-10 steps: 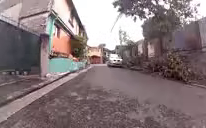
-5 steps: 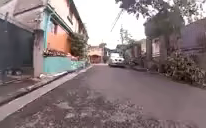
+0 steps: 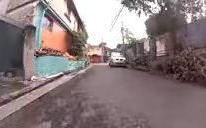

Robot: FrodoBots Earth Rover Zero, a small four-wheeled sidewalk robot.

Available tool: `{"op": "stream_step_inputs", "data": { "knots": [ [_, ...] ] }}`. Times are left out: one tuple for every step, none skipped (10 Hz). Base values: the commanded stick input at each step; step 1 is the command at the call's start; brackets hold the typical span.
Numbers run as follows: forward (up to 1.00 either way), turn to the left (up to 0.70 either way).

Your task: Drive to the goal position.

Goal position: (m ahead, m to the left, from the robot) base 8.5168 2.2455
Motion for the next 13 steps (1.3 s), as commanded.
{"op": "stream_step_inputs", "data": {
  "knots": [
    [1.0,0.0],
    [1.0,0.0],
    [1.0,0.0],
    [1.0,0.0],
    [1.0,0.0],
    [1.0,-0.02],
    [1.0,-0.04],
    [1.0,-0.21],
    [1.0,-0.34],
    [1.0,0.0],
    [1.0,0.0],
    [1.0,0.0],
    [1.0,0.0]
  ]
}}
